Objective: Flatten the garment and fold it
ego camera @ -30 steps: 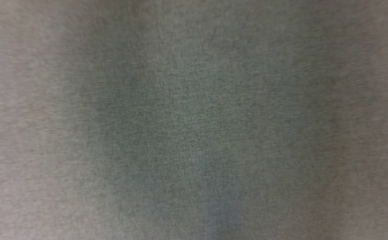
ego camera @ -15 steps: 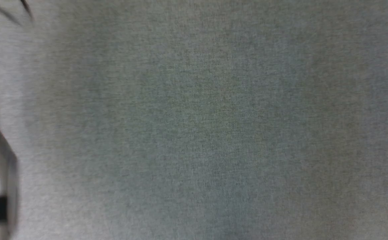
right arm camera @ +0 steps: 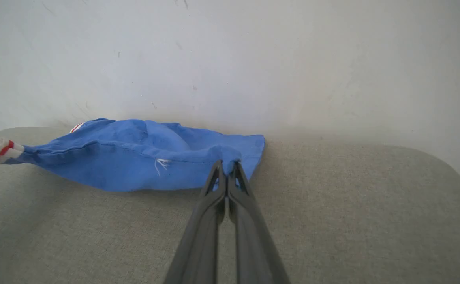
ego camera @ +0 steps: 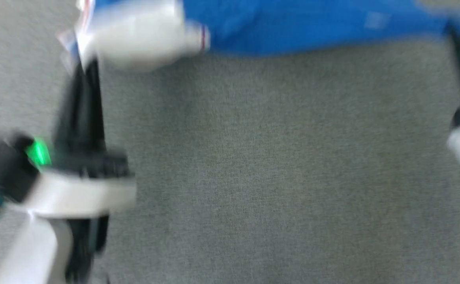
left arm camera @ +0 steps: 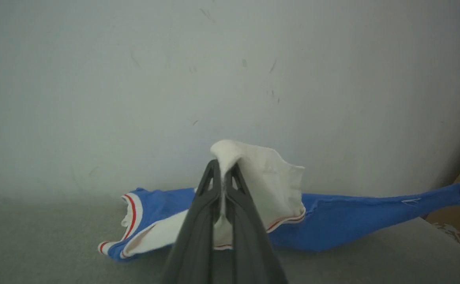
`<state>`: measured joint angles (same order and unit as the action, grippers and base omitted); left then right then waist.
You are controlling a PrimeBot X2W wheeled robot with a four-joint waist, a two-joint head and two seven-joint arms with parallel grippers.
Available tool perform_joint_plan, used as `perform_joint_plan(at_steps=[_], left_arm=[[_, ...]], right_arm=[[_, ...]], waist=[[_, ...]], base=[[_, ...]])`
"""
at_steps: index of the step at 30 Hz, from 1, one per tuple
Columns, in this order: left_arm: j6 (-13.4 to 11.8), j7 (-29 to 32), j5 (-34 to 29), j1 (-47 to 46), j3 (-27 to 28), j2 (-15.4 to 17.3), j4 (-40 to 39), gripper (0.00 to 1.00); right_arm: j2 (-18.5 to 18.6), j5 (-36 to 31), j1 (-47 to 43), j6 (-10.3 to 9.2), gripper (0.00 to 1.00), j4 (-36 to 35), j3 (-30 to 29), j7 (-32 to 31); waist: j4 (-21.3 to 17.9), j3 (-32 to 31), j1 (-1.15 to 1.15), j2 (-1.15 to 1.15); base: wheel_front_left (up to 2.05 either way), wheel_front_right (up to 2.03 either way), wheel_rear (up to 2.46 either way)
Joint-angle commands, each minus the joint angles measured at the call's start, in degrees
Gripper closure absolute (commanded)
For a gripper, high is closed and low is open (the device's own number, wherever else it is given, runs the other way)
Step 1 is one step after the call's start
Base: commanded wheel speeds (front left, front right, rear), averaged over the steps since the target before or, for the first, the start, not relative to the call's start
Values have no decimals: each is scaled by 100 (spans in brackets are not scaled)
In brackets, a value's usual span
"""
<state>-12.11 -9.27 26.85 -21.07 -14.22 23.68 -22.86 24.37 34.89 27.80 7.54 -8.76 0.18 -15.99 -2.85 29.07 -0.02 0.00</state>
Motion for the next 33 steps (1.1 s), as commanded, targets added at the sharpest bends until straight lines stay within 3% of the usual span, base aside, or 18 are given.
perform_joint_plan(at_steps=[1,4,9,17,23,33], left_arm=[[-97,114,105,461,6,69,-9,100],[-182,583,272,1703,-152,341,127,100],[-203,1137,659,2734,-315,539,156,100],[-295,1643,1343,3721,-82,792,-218,100],[-544,2128,1760,4603,226,1140,-823,100],[-817,2117,1785,5486,671,1404,-2019,100]], right_arm=[[-104,60,-348,-5,100,-94,-43,-58],[-162,125,-1384,-5,100,-222,-119,-274],[-103,362,-2427,-5,100,-286,-188,-645],[11,808,-3678,-5,100,-518,-488,-1159],[8,1213,-4535,-5,100,-916,-633,-1687],[-201,1541,-5429,-5,100,-1704,-1287,-2339]], waist=[[52,-664,2,0],[95,-1070,2,0],[181,-1550,2,0],[272,-2189,2,0],[322,-2605,2,0],[474,-2760,2,0]], base=[[0,0,0],[0,0,0],[0,0,0],[0,0,0],[0,0,0],[0,0,0]])
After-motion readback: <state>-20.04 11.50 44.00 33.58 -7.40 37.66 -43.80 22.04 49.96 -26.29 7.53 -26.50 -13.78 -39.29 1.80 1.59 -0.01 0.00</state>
